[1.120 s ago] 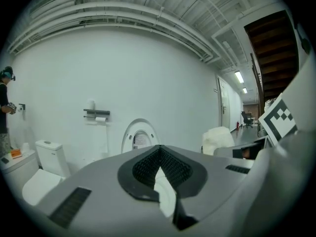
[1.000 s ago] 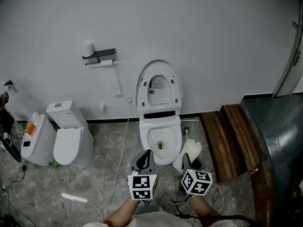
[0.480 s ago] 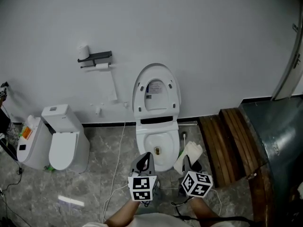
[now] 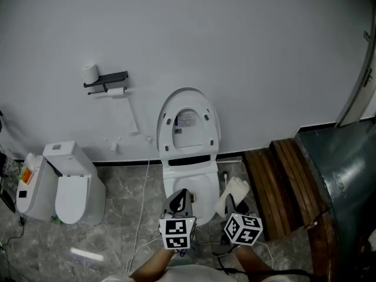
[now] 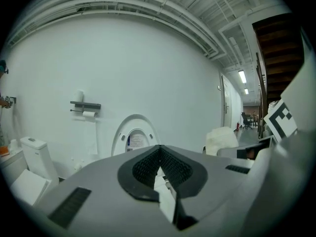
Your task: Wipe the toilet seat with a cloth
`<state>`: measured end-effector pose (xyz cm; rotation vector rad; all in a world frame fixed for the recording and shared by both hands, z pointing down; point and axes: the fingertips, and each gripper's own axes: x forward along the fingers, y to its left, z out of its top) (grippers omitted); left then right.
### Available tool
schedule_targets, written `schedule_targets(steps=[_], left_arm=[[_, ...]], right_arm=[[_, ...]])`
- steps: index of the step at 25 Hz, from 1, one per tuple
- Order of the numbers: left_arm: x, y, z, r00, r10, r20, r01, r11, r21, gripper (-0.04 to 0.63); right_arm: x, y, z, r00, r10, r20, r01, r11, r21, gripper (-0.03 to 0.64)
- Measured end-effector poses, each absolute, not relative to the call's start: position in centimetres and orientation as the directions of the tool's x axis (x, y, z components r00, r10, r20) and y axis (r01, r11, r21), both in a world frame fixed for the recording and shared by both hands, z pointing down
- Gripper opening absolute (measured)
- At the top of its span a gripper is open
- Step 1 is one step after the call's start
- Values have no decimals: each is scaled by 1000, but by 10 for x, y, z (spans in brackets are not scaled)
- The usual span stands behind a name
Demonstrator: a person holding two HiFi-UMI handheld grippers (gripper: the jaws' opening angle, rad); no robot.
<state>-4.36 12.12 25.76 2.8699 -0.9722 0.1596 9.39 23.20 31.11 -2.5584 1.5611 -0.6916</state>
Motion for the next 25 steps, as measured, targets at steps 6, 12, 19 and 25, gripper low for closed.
schedule_targets(steps=[6,12,19,25], left_arm=[[-11,71,247,791,-599,124,-609,-791,58,11],[12,17,242,782,-611,124,-620,-782,60,11],[30,-34,247,773,-621,130,-633,-770,80,11],[38,-65,261,755,-636,158,-654,-748,115,11]], right_arm=[[126,183,301,384,-861,333,-833,-479,-277,110],[150,128,295,369,-867,336,-841,-465,-277,110],[166,67,301,335,-870,363,-859,-440,-260,110],[170,33,307,295,-871,392,-876,-411,-253,110]])
